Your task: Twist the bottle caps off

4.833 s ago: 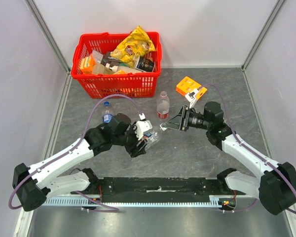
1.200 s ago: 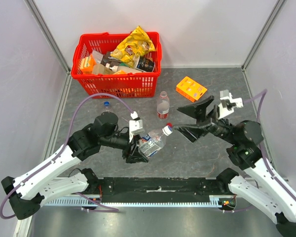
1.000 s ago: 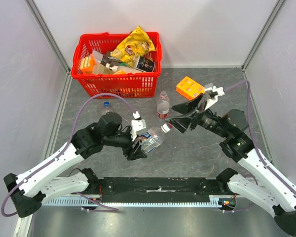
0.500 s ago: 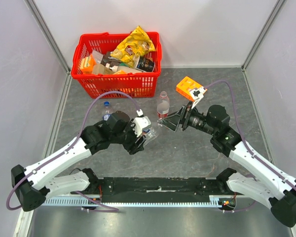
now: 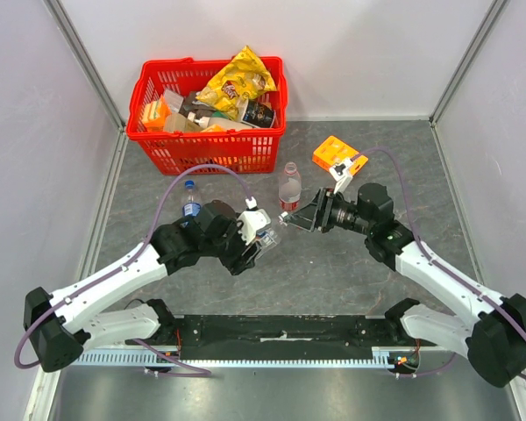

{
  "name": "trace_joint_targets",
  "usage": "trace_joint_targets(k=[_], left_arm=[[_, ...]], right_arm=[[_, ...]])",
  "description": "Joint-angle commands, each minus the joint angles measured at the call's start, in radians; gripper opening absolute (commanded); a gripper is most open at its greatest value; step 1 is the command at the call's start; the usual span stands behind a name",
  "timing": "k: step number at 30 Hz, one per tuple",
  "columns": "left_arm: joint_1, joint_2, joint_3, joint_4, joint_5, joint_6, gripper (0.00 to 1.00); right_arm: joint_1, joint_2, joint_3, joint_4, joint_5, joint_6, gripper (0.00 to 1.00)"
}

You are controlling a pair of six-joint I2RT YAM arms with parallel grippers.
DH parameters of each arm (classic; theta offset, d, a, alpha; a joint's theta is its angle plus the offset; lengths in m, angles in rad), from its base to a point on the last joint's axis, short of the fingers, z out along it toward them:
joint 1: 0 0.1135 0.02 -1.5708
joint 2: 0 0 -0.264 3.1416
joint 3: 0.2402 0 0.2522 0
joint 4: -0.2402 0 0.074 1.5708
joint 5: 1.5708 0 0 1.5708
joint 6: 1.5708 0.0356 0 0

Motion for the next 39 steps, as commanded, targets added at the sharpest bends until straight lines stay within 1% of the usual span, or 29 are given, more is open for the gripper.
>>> trace_joint_targets(k=[1, 7, 18, 21, 22, 23, 24, 29, 30, 37, 39], left_arm=[[-0.008, 0.010, 0.000, 0.048, -0.012, 0.004, 0.23], [-0.017, 0.029, -0.001, 0.052, -0.001, 0.002, 0.22], [-0.026, 0.036, -0.001, 0.050, 0.002, 0.004, 0.22], [-0.028, 0.034, -0.001, 0.050, 0.004, 0.004, 0.22], [-0.029, 0.034, -0.001, 0.052, 0.002, 0.004, 0.22], [-0.031, 0.034, -0.001, 0.050, 0.002, 0.004, 0.22], [-0.031, 0.036, -0.001, 0.050, 0.002, 0.004, 0.22], [-0.037, 0.033, -0.003, 0.050, 0.005, 0.005, 0.23], [-0.039, 0.034, -0.003, 0.050, 0.007, 0.007, 0.22], [-0.043, 0.028, -0.004, 0.050, -0.001, 0.008, 0.22], [-0.043, 0.029, -0.003, 0.048, -0.004, 0.007, 0.22]], right_arm=[[-0.002, 0.050, -0.028, 0.134, -0.090, 0.070, 0.65], [-0.005, 0.077, -0.053, 0.199, -0.103, 0.110, 0.57], [-0.024, 0.070, -0.089, 0.273, -0.121, 0.163, 0.58], [-0.030, 0.068, -0.100, 0.297, -0.129, 0.183, 0.56], [-0.031, 0.068, -0.102, 0.300, -0.130, 0.183, 0.54], [-0.033, 0.068, -0.102, 0.303, -0.132, 0.186, 0.49], [-0.033, 0.070, -0.103, 0.309, -0.133, 0.189, 0.48], [-0.036, 0.087, -0.112, 0.355, -0.149, 0.218, 0.49], [-0.036, 0.091, -0.116, 0.363, -0.150, 0.226, 0.47], [-0.036, 0.099, -0.122, 0.388, -0.167, 0.235, 0.15], [-0.036, 0.094, -0.122, 0.388, -0.169, 0.225, 0.08]])
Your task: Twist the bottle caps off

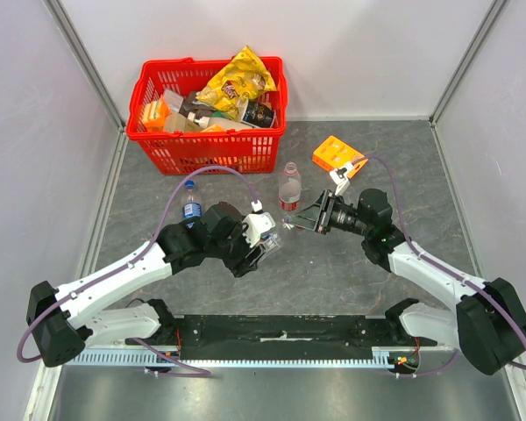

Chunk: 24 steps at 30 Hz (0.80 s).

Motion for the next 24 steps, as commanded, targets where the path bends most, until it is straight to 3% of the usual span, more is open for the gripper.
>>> trace_joint_targets(k=[1, 4, 13, 24], left_arm=[[-0.013, -0.005, 0.001, 0.031, -0.001, 0.009, 0.22], [-0.015, -0.008, 0.012, 0.022, -0.003, 0.009, 0.22], [-0.015, -0.051, 0.038, 0.004, 0.081, 0.009, 0.22], [-0.015, -0.108, 0.072, 0.050, 0.345, -0.037, 0.22]], right_arm=[[0.004, -0.013, -0.005, 0.078, -0.042, 0.001, 0.05], [0.004, -0.030, -0.006, 0.079, -0.042, -0.014, 0.00], [0.004, -0.087, 0.017, 0.146, -0.085, -0.031, 0.00], [0.004, -0.170, 0.041, 0.260, -0.179, -0.063, 0.00]])
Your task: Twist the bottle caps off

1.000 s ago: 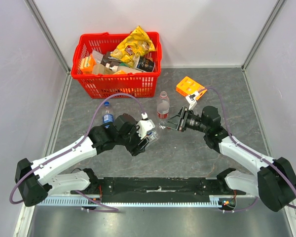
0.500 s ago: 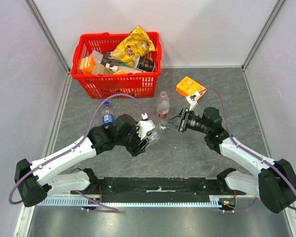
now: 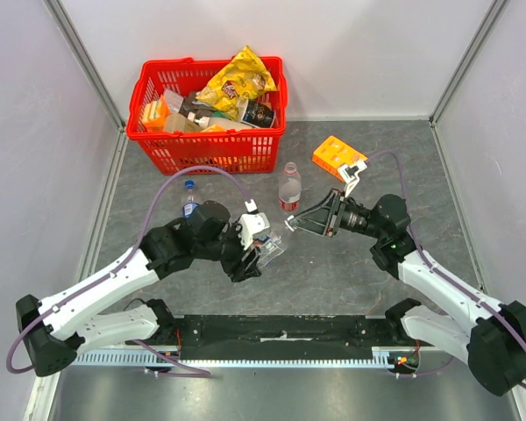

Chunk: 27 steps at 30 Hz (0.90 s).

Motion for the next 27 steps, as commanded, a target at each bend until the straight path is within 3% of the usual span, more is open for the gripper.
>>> trace_joint_targets(k=[1, 16, 23, 27], left_arm=[[-0.011, -0.020, 0.055, 0.063, 0.206, -0.020, 0.22], [-0.011, -0.010, 0.127, 0.201, 0.606, -0.150, 0.22], [-0.010, 0.004, 0.106, 0.324, 0.836, -0.230, 0.22], [-0.011, 0.004, 0.072, 0.379, 0.898, -0.260, 0.21]], right_arm=[[0.007, -0.062, 0.054, 0.134, -0.071, -0.028, 0.00], [0.011, -0.264, 0.087, 0.096, -0.132, -0.218, 0.00], [0.030, -0.310, 0.115, 0.151, -0.227, -0.258, 0.02], [0.045, -0.324, 0.136, 0.151, -0.283, -0.286, 0.03]])
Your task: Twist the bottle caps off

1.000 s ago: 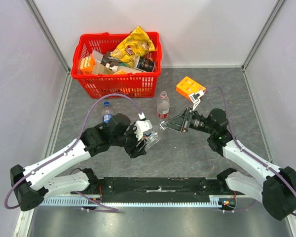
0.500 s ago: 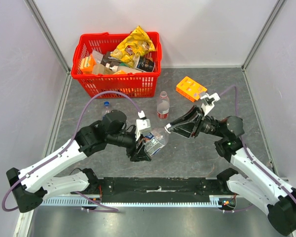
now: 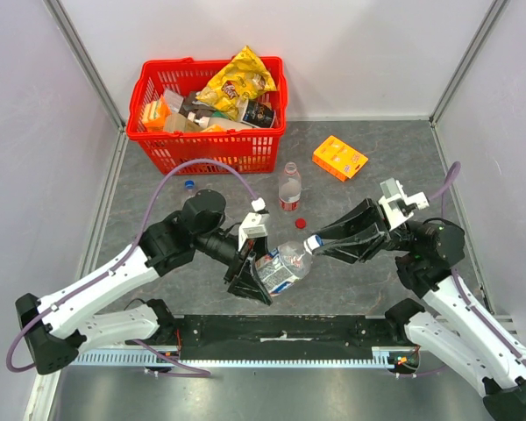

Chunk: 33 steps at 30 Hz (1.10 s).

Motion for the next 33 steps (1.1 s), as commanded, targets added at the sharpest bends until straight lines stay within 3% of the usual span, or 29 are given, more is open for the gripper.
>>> trace_joint_targets(k=[1, 18, 33], left_arm=[[-0.010, -0.008, -0.004, 0.170, 0.204, -0.065, 0.21], [-0.010, 0.018, -0.018, 0.197, 0.221, -0.082, 0.20], [-0.010, -0.002, -0.031, 0.087, 0.193, -0.002, 0.17]], right_arm=[[0.018, -0.009, 0.046, 0.015, -0.090, -0.064, 0.03], [0.059, 0.001, 0.072, 0.032, -0.125, -0.095, 0.06], [0.058, -0.034, 0.081, 0.032, -0.112, -0.110, 0.07]])
